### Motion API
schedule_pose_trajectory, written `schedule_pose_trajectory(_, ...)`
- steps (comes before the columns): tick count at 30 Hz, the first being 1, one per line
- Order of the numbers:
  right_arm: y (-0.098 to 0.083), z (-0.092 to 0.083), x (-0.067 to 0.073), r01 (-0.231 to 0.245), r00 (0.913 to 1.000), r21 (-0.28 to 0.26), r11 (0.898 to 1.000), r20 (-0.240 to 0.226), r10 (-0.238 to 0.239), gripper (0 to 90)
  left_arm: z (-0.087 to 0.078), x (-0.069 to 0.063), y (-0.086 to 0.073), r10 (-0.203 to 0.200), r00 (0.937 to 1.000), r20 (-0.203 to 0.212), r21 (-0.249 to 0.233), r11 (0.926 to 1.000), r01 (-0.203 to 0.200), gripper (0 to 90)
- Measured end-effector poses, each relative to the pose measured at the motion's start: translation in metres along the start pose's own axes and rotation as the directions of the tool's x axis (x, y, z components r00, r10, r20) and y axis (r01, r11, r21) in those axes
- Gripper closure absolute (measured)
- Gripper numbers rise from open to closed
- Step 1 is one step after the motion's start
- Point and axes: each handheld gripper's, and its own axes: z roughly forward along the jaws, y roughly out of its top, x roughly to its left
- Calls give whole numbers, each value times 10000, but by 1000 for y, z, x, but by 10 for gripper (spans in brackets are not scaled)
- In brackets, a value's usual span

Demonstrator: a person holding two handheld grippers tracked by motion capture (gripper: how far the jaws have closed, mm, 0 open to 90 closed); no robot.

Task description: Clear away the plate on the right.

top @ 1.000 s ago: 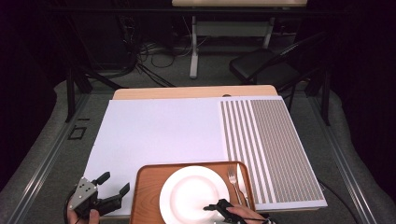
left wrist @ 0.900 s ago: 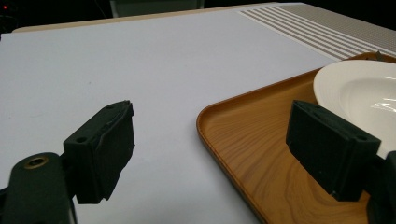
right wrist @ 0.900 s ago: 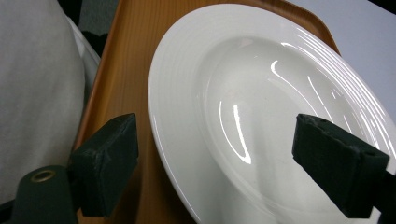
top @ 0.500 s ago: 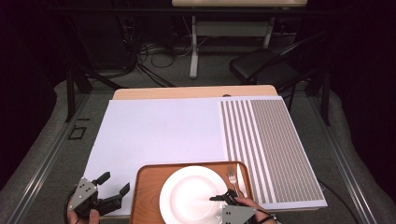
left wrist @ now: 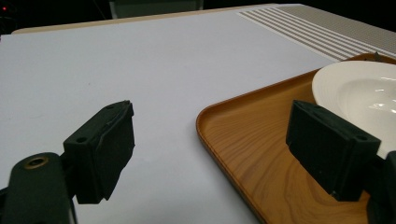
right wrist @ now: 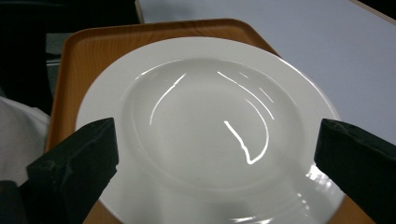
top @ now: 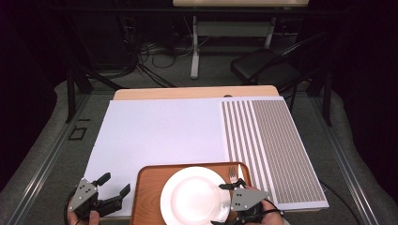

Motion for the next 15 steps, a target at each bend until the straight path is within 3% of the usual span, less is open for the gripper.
schedule_pose_trajectory(8, -3, -13, -21, -754, 9928, -118, 9971, 929, 762, 0, 0, 0, 0, -16, 10000, -16, -20, 10000, 16, 155)
schedule_pose_trajectory(15, -6, -28, -41, -1395, 9718, -336, 9897, 1874, 1433, 0, -1, 0, 0, -28, 10000, -47, -28, 10000, 28, 155)
